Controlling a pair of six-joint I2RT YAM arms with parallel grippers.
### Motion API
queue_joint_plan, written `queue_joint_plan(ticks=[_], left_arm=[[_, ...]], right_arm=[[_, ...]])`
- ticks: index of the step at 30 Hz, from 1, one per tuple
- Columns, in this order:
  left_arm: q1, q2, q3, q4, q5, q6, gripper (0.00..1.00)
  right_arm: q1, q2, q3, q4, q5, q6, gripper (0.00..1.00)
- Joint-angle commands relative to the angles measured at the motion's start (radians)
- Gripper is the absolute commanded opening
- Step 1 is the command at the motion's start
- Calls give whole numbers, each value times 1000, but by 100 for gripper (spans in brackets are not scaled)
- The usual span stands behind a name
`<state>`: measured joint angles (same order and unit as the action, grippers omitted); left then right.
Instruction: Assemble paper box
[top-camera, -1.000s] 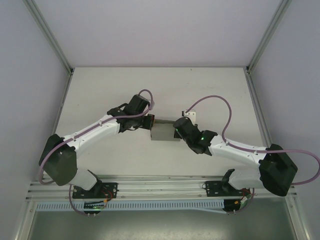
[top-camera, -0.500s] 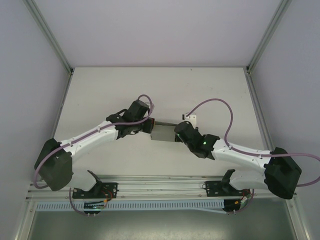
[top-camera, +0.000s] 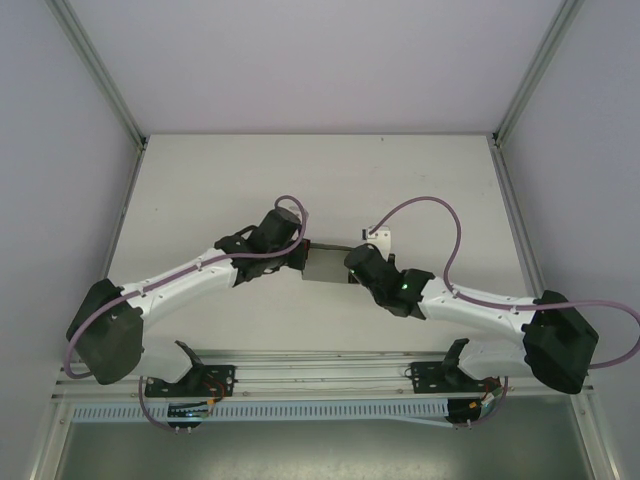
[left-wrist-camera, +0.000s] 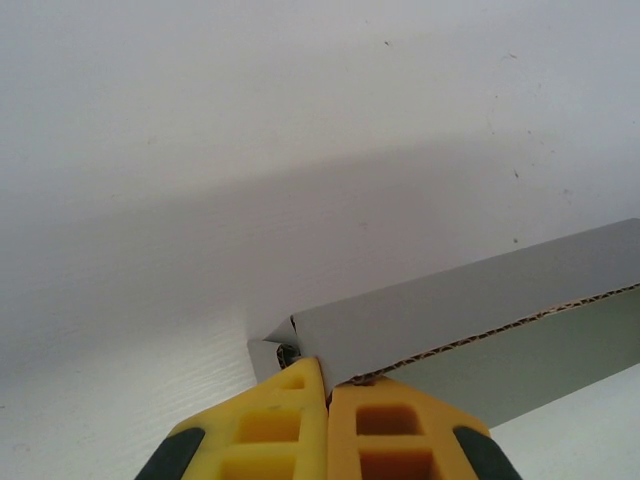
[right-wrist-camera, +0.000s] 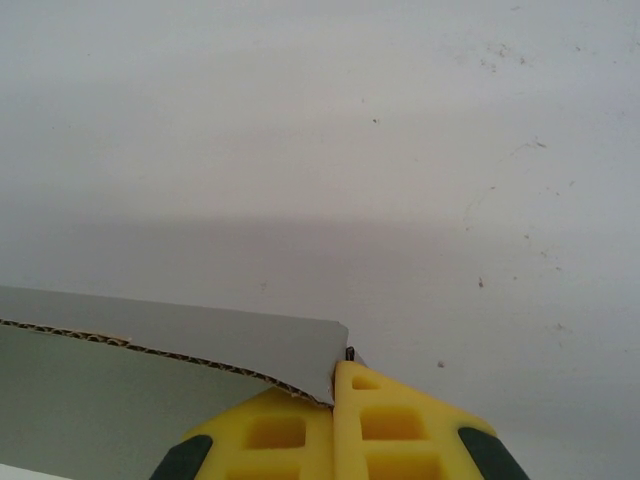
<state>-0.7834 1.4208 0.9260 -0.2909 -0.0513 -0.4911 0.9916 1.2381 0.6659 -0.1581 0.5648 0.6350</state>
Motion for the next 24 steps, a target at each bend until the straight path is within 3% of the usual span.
queue_joint_plan(ticks=[1, 18, 20, 24], left_arm=[[-16, 97, -115, -333, 64, -28, 0], [-21, 126, -216, -228, 142, -82, 0], [-21, 124, -222, -221, 138, -91, 0], [-22, 119, -215, -203, 143, -93, 0]], right_arm=[[15, 49, -41, -182, -62, 1, 0], [23, 19, -73, -140, -177, -52, 0], [1, -14, -55, -128, -206, -86, 4], [-63, -72, -11, -81, -270, -136, 23]])
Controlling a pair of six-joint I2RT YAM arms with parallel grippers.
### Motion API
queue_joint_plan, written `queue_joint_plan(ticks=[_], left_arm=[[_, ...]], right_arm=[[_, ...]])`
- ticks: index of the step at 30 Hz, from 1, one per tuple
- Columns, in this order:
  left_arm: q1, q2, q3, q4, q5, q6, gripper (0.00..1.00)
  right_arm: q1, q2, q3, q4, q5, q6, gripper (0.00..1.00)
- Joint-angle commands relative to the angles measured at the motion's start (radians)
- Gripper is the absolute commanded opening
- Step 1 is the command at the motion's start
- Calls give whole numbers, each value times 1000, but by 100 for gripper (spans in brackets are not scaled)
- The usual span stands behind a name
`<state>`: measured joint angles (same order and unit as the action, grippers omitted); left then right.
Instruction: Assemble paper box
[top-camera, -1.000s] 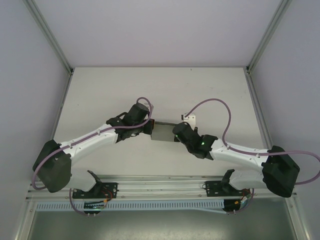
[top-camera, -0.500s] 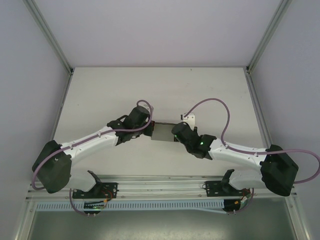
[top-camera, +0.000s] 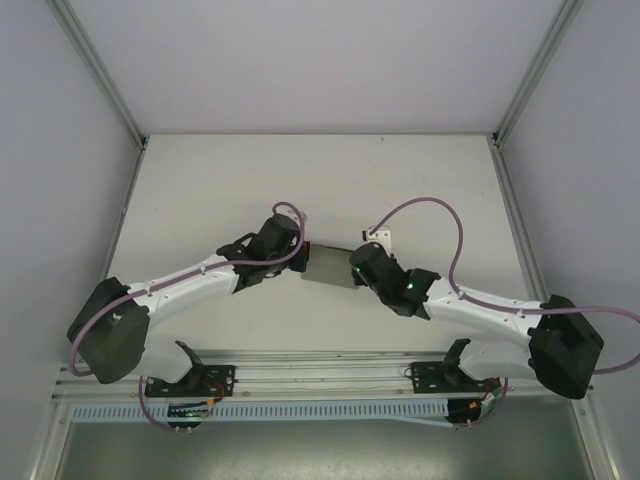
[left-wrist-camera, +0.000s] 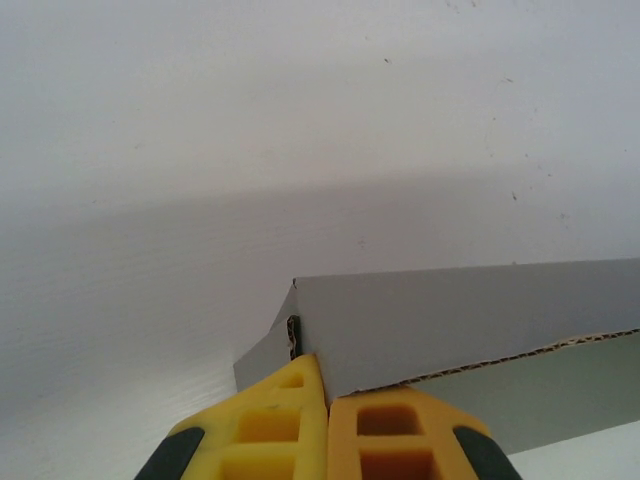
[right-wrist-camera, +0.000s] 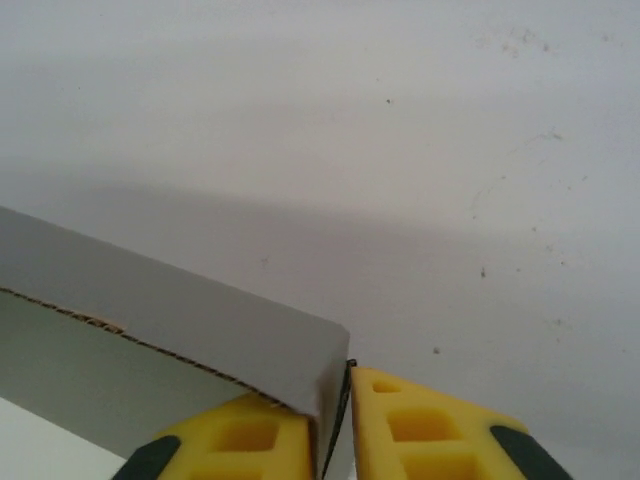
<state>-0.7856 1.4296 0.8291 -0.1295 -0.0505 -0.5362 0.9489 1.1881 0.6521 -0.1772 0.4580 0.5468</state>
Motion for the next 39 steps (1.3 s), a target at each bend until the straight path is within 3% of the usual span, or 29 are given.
queue_joint_plan(ticks=[1, 6, 10, 12, 22, 25, 29, 39], left_arm=[[-20, 105, -123, -362, 138, -52, 0], [-27, 54, -157, -317, 141, -55, 0], [-34, 40, -163, -309, 130, -51, 0], [-38, 42, -160, -313, 116, -48, 0], [-55, 18, -186, -281, 109, -47, 0], [-55, 12, -183, -282, 104, -38, 0], [-55, 14, -167, -285, 98, -24, 0], [-54, -9, -158, -289, 97, -20, 0]], right_arm=[[-30, -33, 10, -55, -168, -58, 27], [-49, -51, 32, -54, -173, -72, 40], [-56, -55, 47, -26, -233, -63, 44], [-57, -63, 52, -14, -253, -64, 53], [-64, -170, 22, -6, -56, 6, 65], [-94, -185, 26, -28, -29, 15, 66], [-136, -172, 0, -58, -97, 49, 65], [-131, -126, -108, -56, -220, 101, 57]])
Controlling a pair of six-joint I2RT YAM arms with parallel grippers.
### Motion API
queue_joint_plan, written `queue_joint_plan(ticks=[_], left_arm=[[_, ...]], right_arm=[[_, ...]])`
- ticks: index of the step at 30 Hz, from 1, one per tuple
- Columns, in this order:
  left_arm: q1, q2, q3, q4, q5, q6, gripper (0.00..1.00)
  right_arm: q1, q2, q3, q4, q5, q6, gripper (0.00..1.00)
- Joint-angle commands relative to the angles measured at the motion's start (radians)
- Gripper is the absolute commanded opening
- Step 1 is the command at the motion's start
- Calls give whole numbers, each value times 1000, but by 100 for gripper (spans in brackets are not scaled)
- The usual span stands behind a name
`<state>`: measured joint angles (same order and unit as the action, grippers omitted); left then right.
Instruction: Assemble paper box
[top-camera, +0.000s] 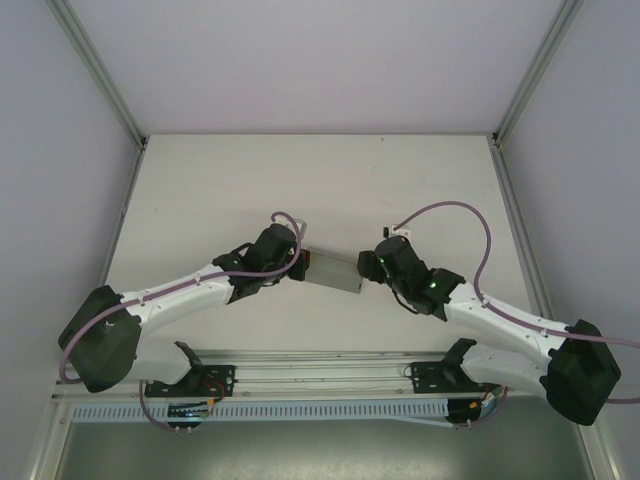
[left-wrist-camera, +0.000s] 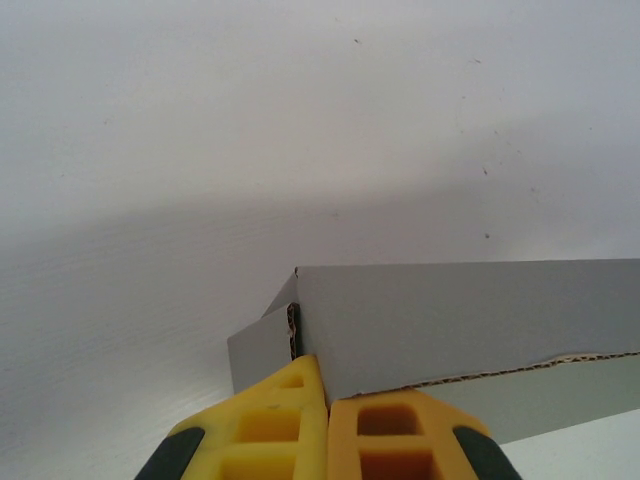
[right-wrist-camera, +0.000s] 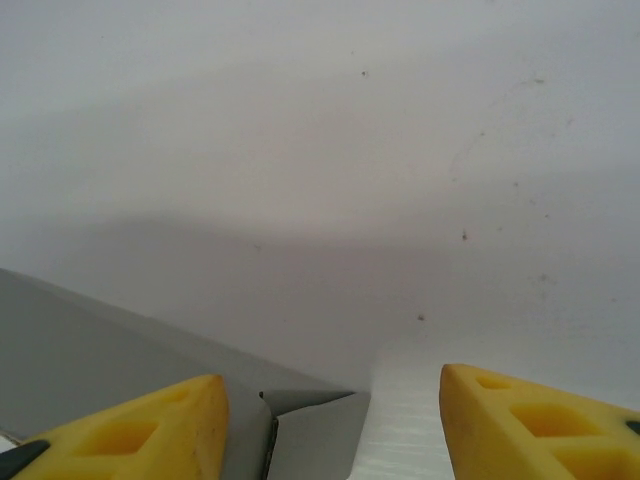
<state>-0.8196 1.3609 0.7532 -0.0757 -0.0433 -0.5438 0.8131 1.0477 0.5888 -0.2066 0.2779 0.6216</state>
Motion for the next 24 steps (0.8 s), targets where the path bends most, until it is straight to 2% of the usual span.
queue_joint_plan(ticks=[1, 8, 11, 13, 15, 17, 20, 22, 24], left_arm=[[-21, 57, -81, -342, 92, -12, 0], [-21, 37, -65, -343, 98, -1, 3], [-21, 10, -53, -346, 104, 14, 15], [-24, -18, -38, -346, 118, 30, 19], [-21, -50, -25, -347, 127, 37, 30], [-21, -84, -10, -346, 134, 46, 36], [-21, -117, 26, -359, 137, 46, 55], [-21, -125, 56, -369, 140, 48, 58], [-21, -120, 86, -370, 140, 46, 66]], right_arm=[[6, 17, -58, -24, -46, 31, 57], [24, 34, -103, -52, -43, 56, 55], [26, 41, -123, -42, -61, 79, 54], [28, 52, -131, -45, -58, 83, 54], [30, 67, -132, -52, -54, 86, 53], [36, 86, -133, -54, -57, 85, 50], [44, 107, -136, -59, -54, 95, 49], [48, 113, -142, -59, -50, 101, 49], [51, 112, -150, -46, -54, 98, 49]])
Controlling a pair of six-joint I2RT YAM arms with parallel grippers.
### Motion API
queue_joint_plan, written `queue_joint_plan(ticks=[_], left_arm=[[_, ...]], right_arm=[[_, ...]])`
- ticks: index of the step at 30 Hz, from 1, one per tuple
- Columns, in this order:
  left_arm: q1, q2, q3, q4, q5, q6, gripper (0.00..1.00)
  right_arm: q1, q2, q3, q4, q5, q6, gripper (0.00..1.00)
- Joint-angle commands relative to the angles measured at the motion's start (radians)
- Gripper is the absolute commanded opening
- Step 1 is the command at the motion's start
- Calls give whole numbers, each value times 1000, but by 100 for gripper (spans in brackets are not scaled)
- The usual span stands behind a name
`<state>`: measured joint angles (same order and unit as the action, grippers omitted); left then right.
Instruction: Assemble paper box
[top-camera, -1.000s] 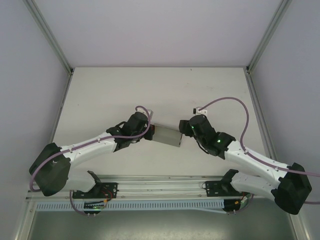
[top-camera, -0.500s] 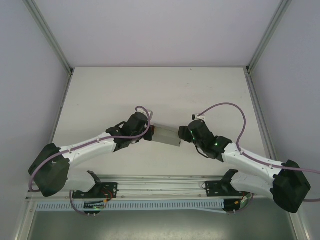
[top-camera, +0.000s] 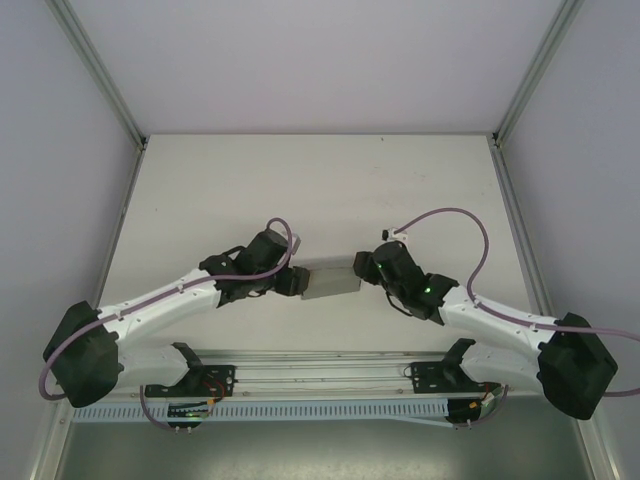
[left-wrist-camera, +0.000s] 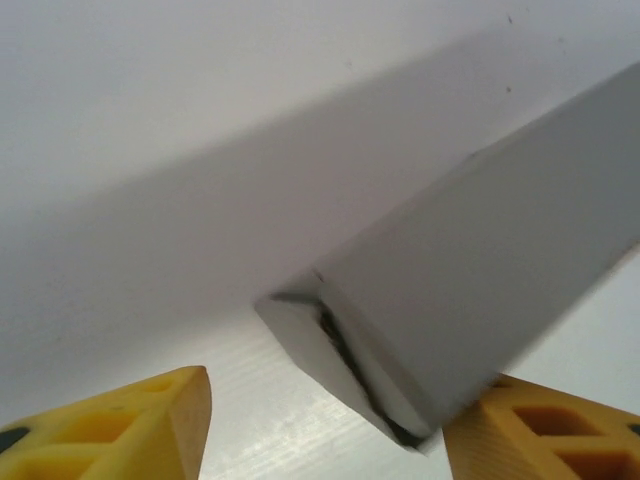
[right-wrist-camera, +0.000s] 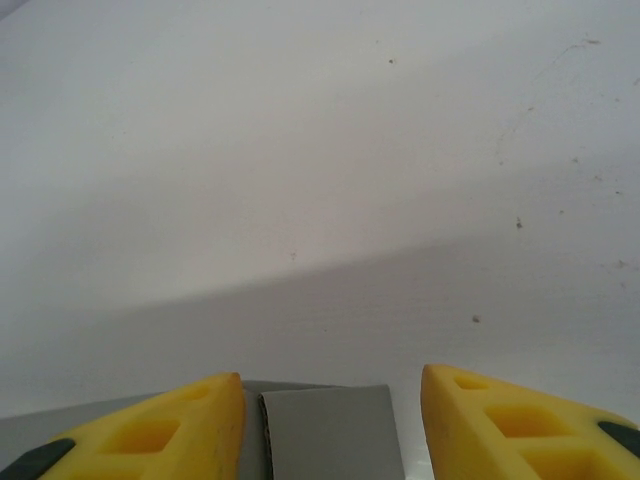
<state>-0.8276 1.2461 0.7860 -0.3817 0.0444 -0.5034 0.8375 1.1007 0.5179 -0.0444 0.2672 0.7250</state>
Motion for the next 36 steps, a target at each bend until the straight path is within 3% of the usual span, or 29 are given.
queue_joint_plan(ticks=[1, 2, 4, 7, 13, 18, 26, 32, 36], left_arm=[[-13, 2, 67, -65, 61, 11, 94], [-13, 12, 80, -65, 69, 16, 98], [-13, 31, 99, -53, 117, 38, 95], [-13, 46, 116, -49, 116, 22, 98], [24, 12, 110, -107, -51, -152, 99], [124, -59, 40, -25, 24, -222, 99], [146, -84, -22, 5, 79, -263, 98], [179, -101, -139, 52, 55, -317, 90], [183, -102, -187, 128, 126, -317, 81]], right_arm=[[28, 59, -78, -208, -40, -5, 49], [30, 57, -80, -207, -36, -8, 49], [33, 58, -87, -203, -31, -15, 49], [37, 69, -104, -178, -31, -26, 49], [43, 105, -110, -159, -26, -58, 48], [50, 117, -95, -184, 6, -76, 47], [53, 101, -92, -184, 9, -86, 47], [50, 103, -90, -187, -2, -88, 47], [54, 102, -84, -197, 6, -84, 47]])
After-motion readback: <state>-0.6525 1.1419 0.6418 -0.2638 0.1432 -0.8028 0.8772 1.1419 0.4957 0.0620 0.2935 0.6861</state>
